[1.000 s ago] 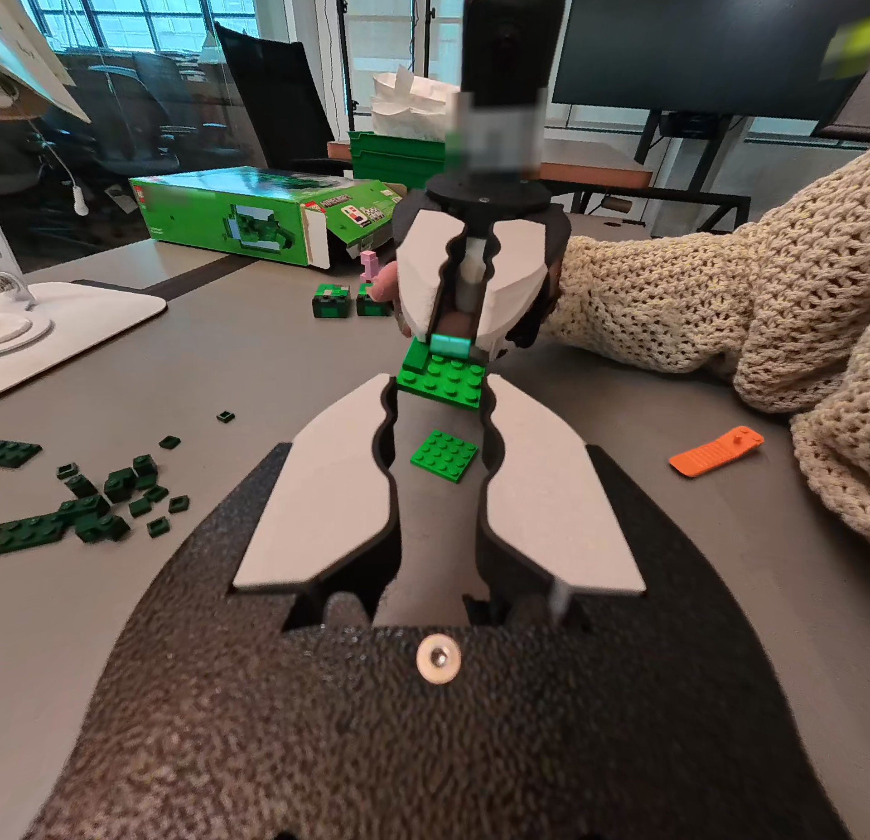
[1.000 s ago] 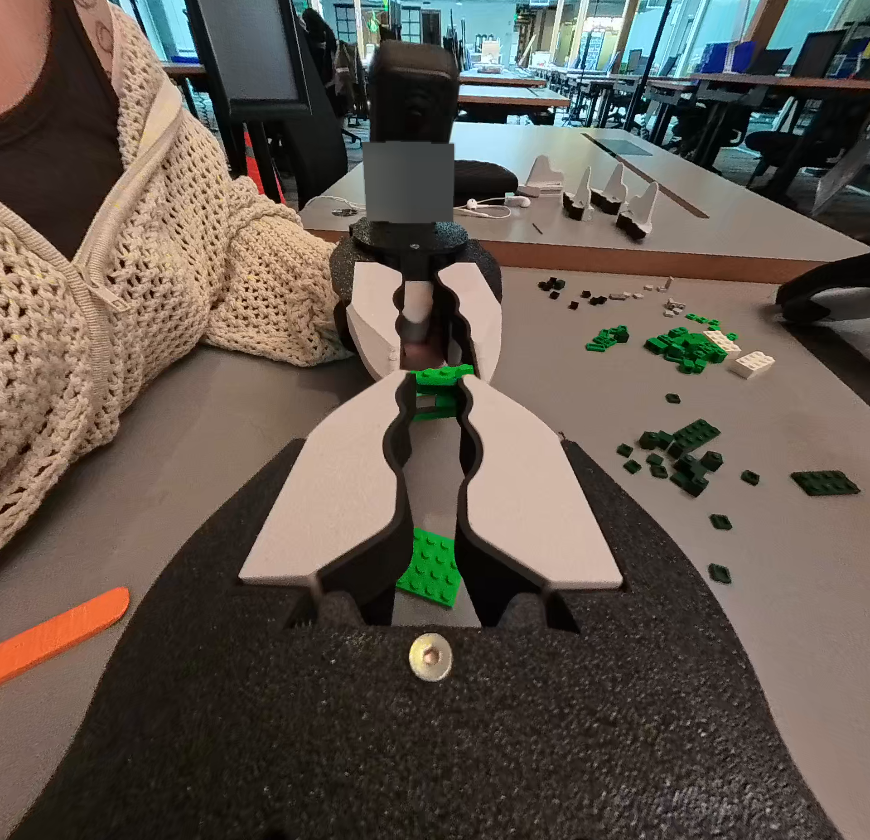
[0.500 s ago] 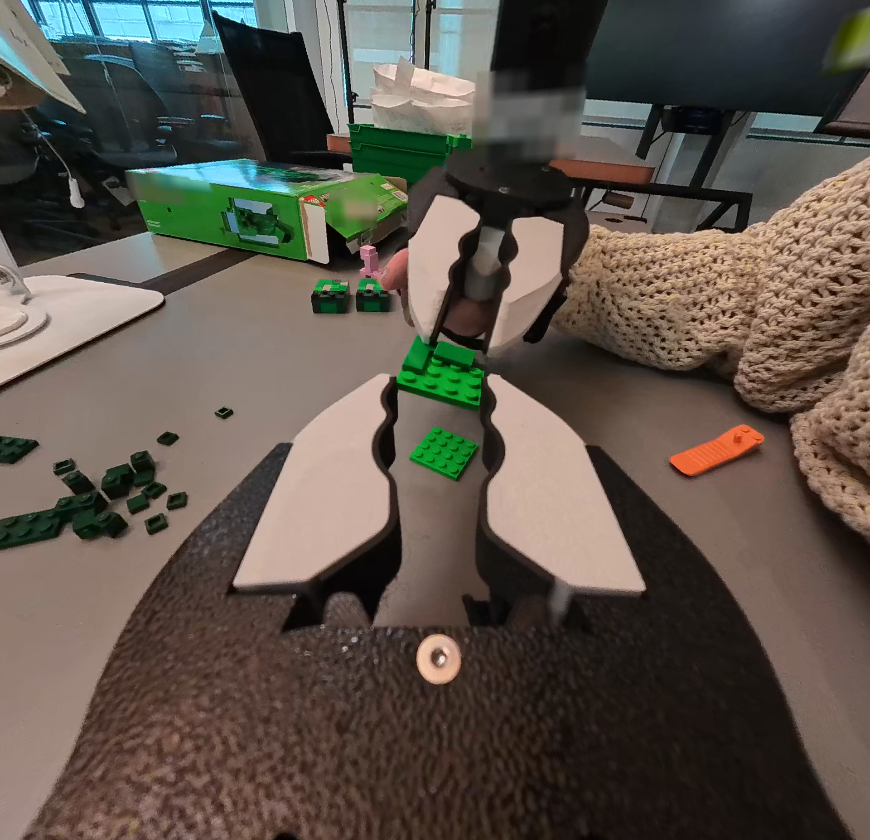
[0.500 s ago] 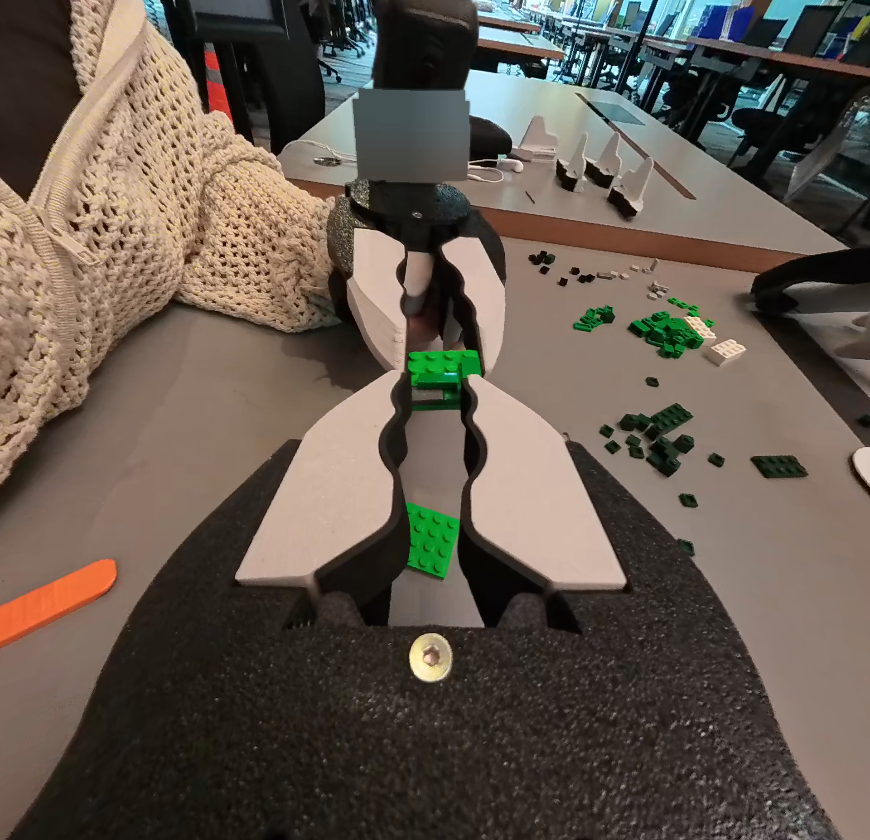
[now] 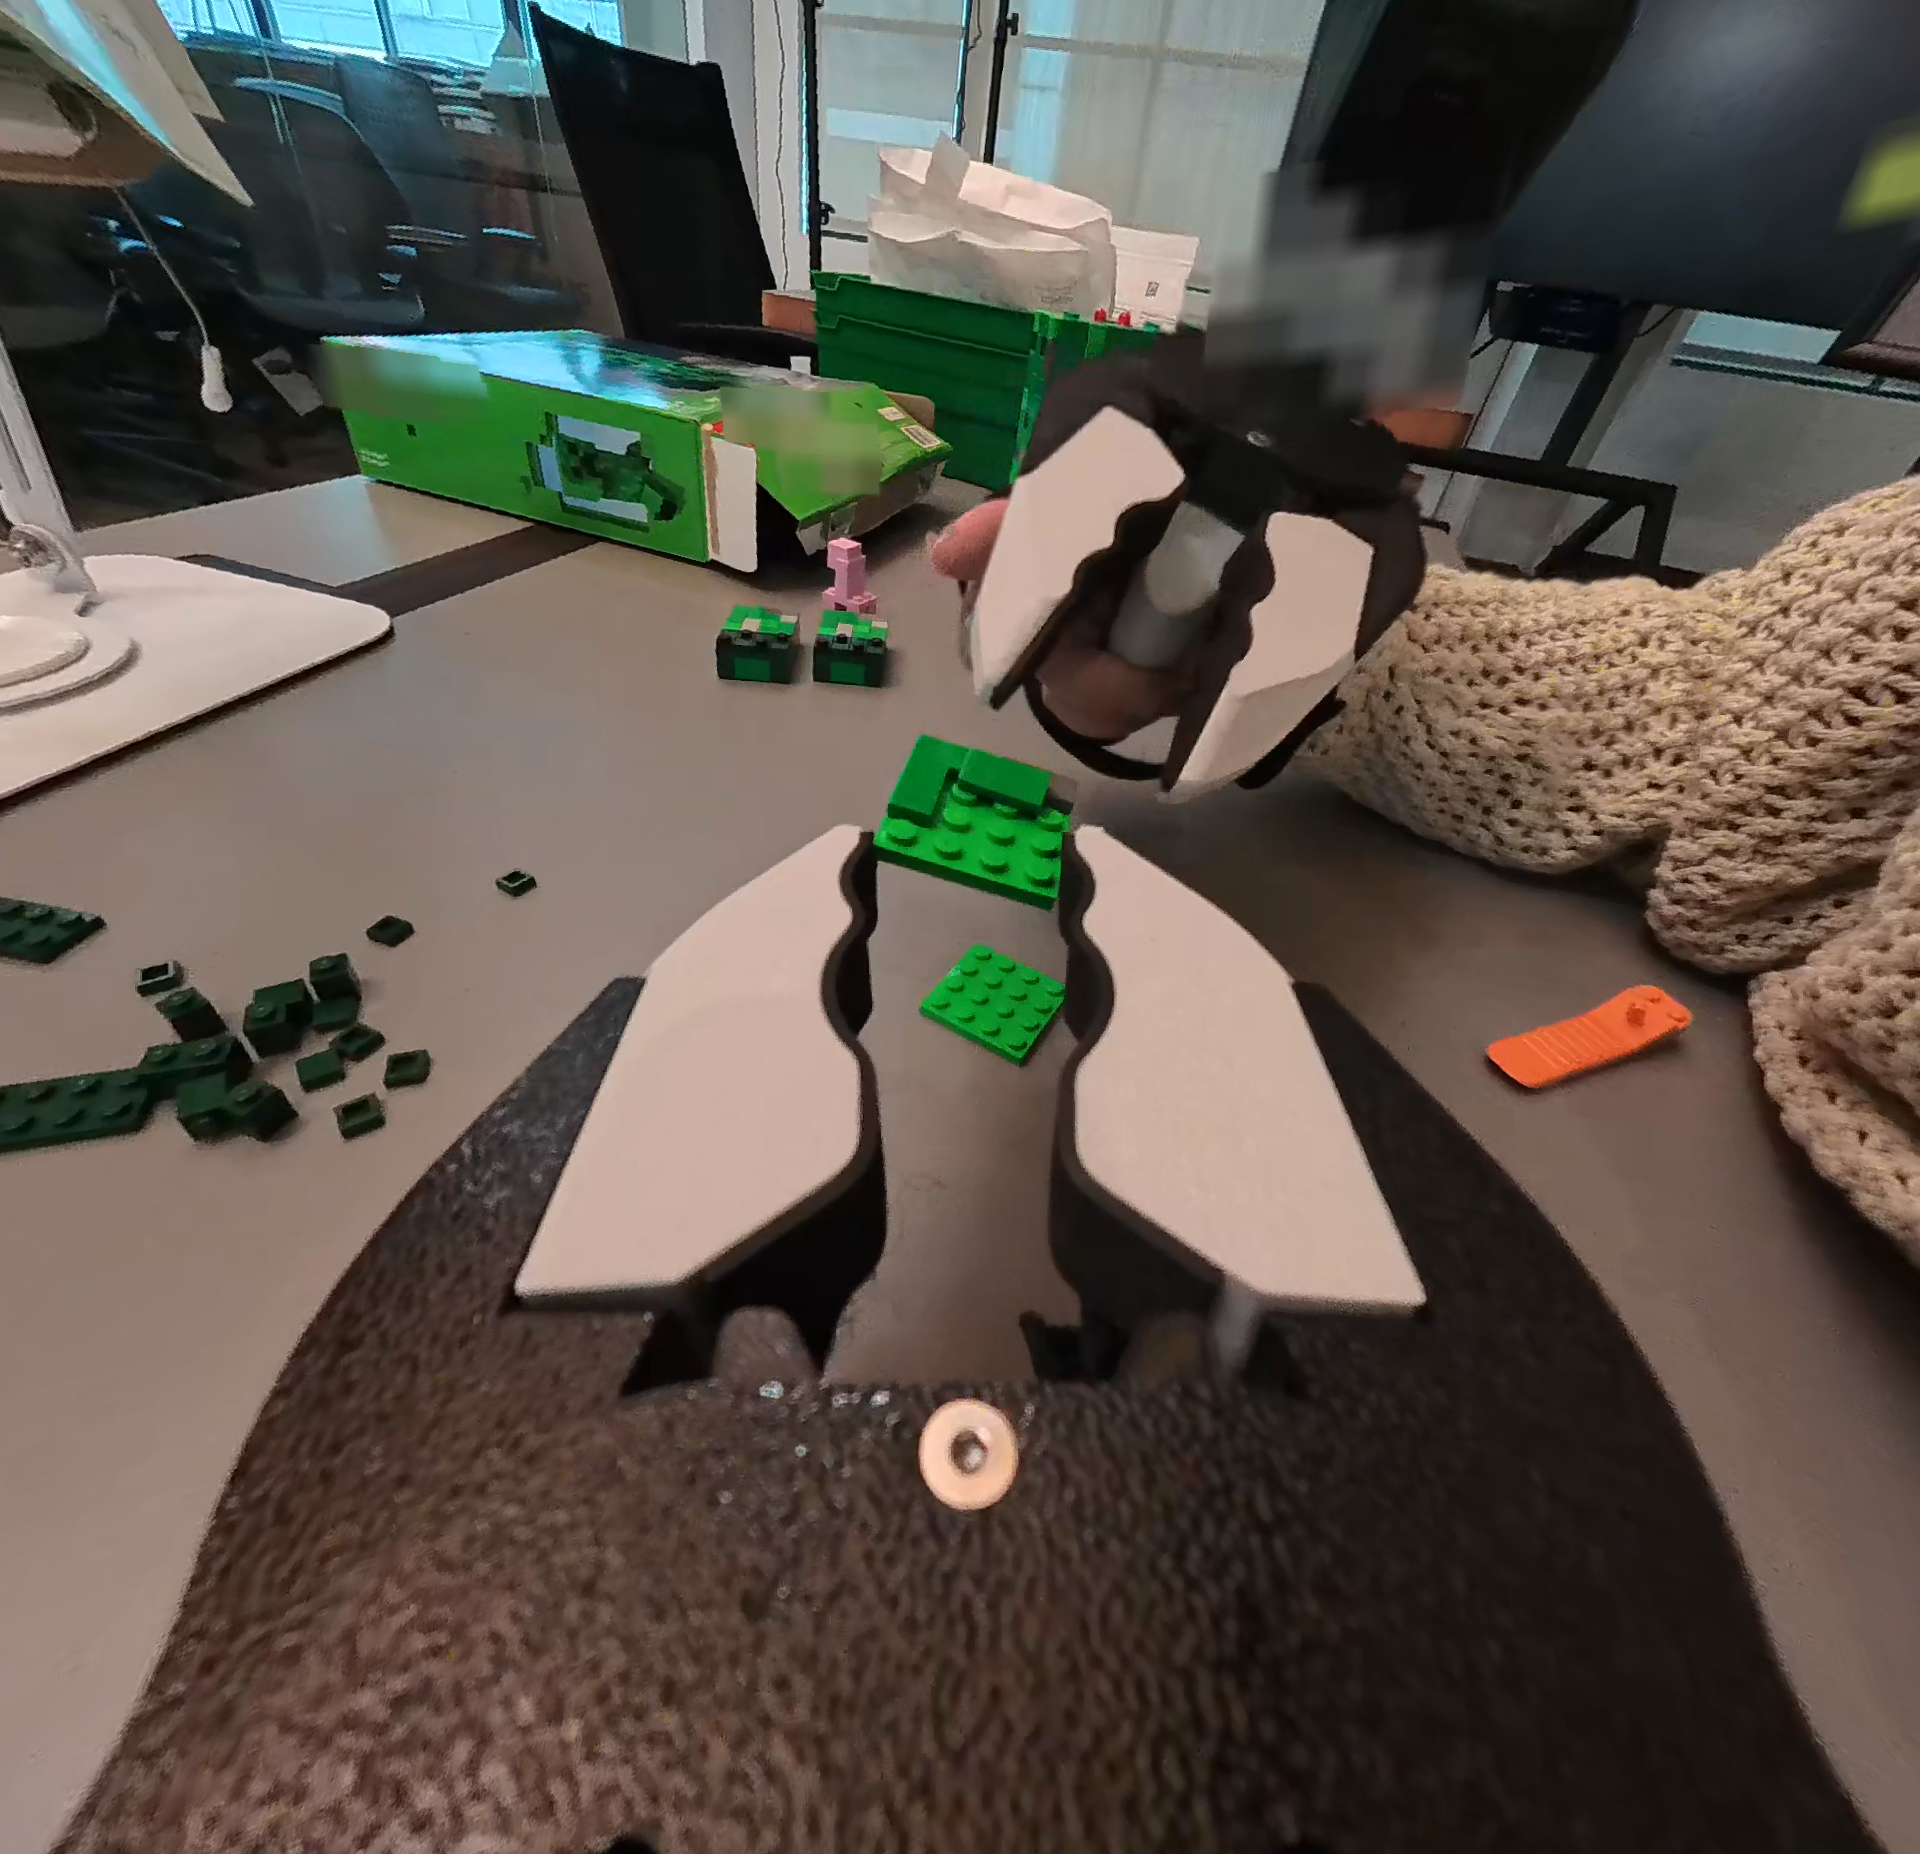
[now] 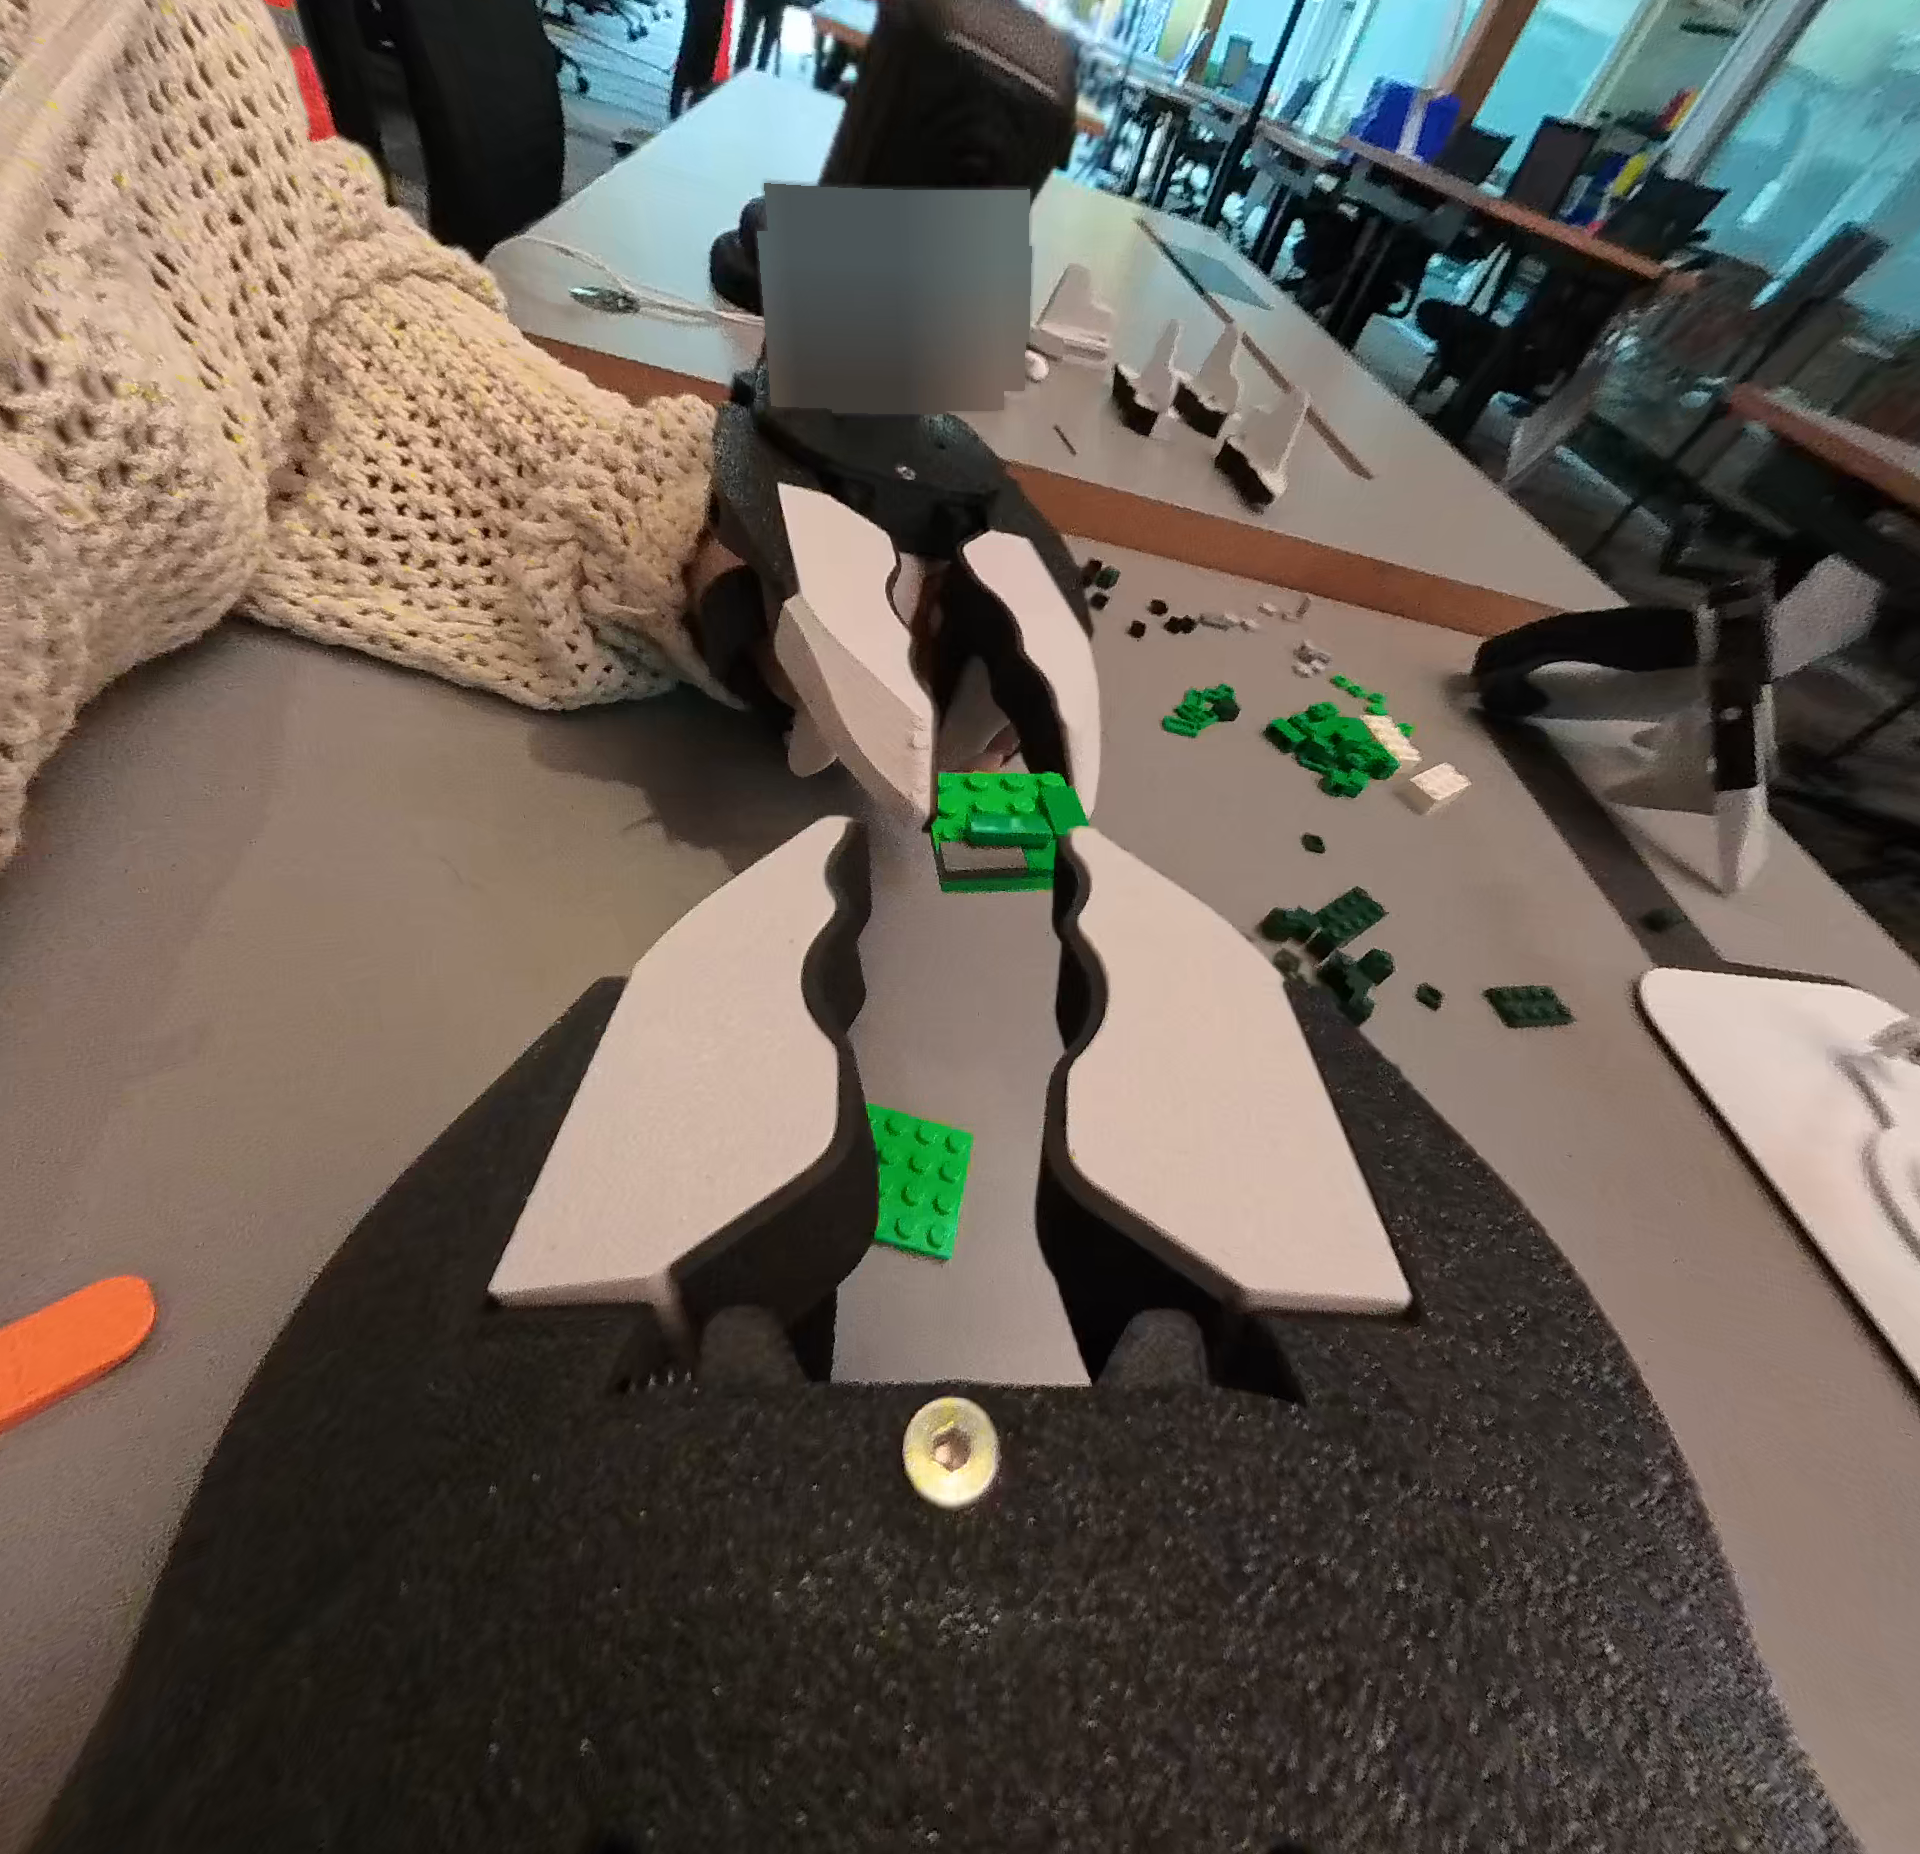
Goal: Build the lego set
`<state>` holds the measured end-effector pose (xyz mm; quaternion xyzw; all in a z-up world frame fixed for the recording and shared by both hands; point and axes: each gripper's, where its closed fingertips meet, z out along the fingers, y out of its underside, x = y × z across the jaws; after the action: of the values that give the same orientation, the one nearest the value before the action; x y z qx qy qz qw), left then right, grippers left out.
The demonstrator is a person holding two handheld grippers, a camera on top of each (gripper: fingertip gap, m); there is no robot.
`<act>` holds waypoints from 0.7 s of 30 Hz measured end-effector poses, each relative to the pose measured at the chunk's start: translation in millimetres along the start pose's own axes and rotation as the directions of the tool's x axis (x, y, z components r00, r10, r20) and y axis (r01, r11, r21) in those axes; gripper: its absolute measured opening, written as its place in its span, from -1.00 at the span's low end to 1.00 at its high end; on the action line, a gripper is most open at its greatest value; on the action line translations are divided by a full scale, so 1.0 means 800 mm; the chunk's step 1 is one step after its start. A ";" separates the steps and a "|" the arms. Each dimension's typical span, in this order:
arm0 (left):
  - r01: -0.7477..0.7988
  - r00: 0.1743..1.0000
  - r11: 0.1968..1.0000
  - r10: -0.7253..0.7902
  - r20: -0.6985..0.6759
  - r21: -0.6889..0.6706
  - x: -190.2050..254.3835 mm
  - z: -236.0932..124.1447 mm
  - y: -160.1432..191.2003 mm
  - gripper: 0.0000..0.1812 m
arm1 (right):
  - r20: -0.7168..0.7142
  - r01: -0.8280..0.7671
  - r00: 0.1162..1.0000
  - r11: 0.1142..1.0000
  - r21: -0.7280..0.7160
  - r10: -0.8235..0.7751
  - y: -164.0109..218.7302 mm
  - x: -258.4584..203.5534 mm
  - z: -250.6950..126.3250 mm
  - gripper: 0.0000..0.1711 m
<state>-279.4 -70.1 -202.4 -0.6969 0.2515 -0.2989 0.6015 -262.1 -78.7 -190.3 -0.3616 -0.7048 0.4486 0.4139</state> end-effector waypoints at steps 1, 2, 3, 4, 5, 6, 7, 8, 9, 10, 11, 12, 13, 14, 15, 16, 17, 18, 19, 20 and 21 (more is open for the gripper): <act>-0.002 1.000 1.000 0.002 -0.001 0.000 0.000 0.000 0.000 -0.62 | -0.020 0.006 1.000 1.000 0.017 -0.006 -0.003 0.001 -0.001 -0.61; -0.005 1.000 1.000 0.005 -0.002 -0.001 0.001 0.000 0.000 -0.62 | -0.050 0.008 0.999 0.999 0.043 -0.006 -0.007 0.003 -0.002 -0.61; -0.010 1.000 1.000 0.010 -0.002 -0.002 0.001 0.000 0.000 -0.62 | -0.081 0.008 0.997 0.997 0.078 -0.002 -0.010 0.007 -0.004 -0.61; -0.015 1.000 1.000 0.015 -0.001 -0.005 0.002 0.001 0.001 -0.62 | -0.117 0.008 0.993 0.993 0.114 0.006 -0.013 0.011 -0.007 -0.60; -0.021 1.000 1.000 0.021 -0.001 -0.009 0.003 0.001 0.001 -0.62 | -0.147 0.010 0.989 0.989 0.147 0.012 -0.014 0.015 -0.009 -0.59; -0.027 1.000 1.000 0.027 -0.002 -0.014 0.004 0.001 0.002 -0.62 | -0.166 0.008 0.986 0.983 0.181 0.022 -0.014 0.017 -0.012 -0.59; -0.030 1.000 0.999 0.030 -0.003 -0.021 0.004 0.002 0.003 -0.62 | -0.176 -0.003 0.984 0.977 0.214 0.042 -0.013 0.019 -0.015 -0.58; -0.034 0.999 0.999 0.034 -0.005 -0.026 0.005 0.003 0.004 -0.62 | -0.174 -0.025 0.982 0.971 0.239 0.068 -0.010 0.021 -0.018 -0.59; -0.037 0.999 0.999 0.037 -0.006 -0.028 0.006 0.003 0.004 -0.62 | -0.166 -0.055 0.981 0.966 0.251 0.099 -0.006 0.024 -0.019 -0.59; -0.038 0.999 0.999 0.038 -0.006 -0.030 0.006 0.003 0.004 -0.62 | -0.157 -0.083 0.980 0.964 0.253 0.126 -0.002 0.026 -0.020 -0.59; -0.037 0.999 0.999 0.037 -0.007 -0.031 0.006 0.003 0.005 -0.62 | -0.154 -0.097 0.978 0.962 0.254 0.139 0.000 0.029 -0.021 -0.58; -0.035 0.999 0.999 0.034 -0.008 -0.031 0.006 0.003 0.005 -0.62 | -0.159 -0.096 0.977 0.961 0.259 0.140 0.001 0.031 -0.022 -0.58; -0.032 0.999 0.999 0.032 -0.009 -0.031 0.005 0.003 0.005 -0.63 | -0.171 -0.090 0.975 0.960 0.264 0.138 0.002 0.033 -0.023 -0.59; -0.029 1.000 0.999 0.029 -0.009 -0.030 0.005 0.003 0.004 -0.63 | -0.193 -0.079 0.972 0.960 0.269 0.134 0.004 0.036 -0.025 -0.59; -0.027 1.000 0.999 0.027 -0.010 -0.030 0.005 0.003 0.004 -0.63 | -0.220 -0.068 0.967 0.959 0.277 0.132 0.008 0.040 -0.027 -0.60; -0.026 1.000 0.999 0.025 -0.010 -0.031 0.005 0.003 0.004 -0.62 | -0.249 -0.062 0.959 0.955 0.290 0.138 0.009 0.045 -0.030 -0.60; -0.026 1.000 0.999 0.025 -0.010 -0.031 0.005 0.003 0.005 -0.62 | -0.266 -0.058 0.953 0.951 0.302 0.143 0.006 0.050 -0.034 -0.61; -0.026 1.000 0.999 0.025 -0.011 -0.032 0.005 0.003 0.005 -0.62 | -0.282 -0.061 0.946 0.945 0.321 0.156 0.006 0.055 -0.038 -0.62; -0.026 1.000 0.999 0.026 -0.009 -0.033 0.005 0.003 0.005 -0.62 | -0.278 -0.078 0.944 0.939 0.335 0.178 0.006 0.057 -0.040 -0.62; -0.028 1.000 0.999 0.027 -0.007 -0.034 0.005 0.003 0.005 -0.62 | -0.263 -0.102 0.944 0.934 0.343 0.199 0.006 0.058 -0.041 -0.62; -0.028 1.000 0.999 0.028 -0.006 -0.035 0.005 0.003 0.005 -0.62 | -0.255 -0.113 0.944 0.930 0.350 0.210 0.005 0.058 -0.042 -0.62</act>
<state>-274.9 -71.6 -206.2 -0.7029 0.2682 -0.2879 0.5926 -249.6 -25.5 -173.8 -0.4058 -0.5192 0.5357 0.5280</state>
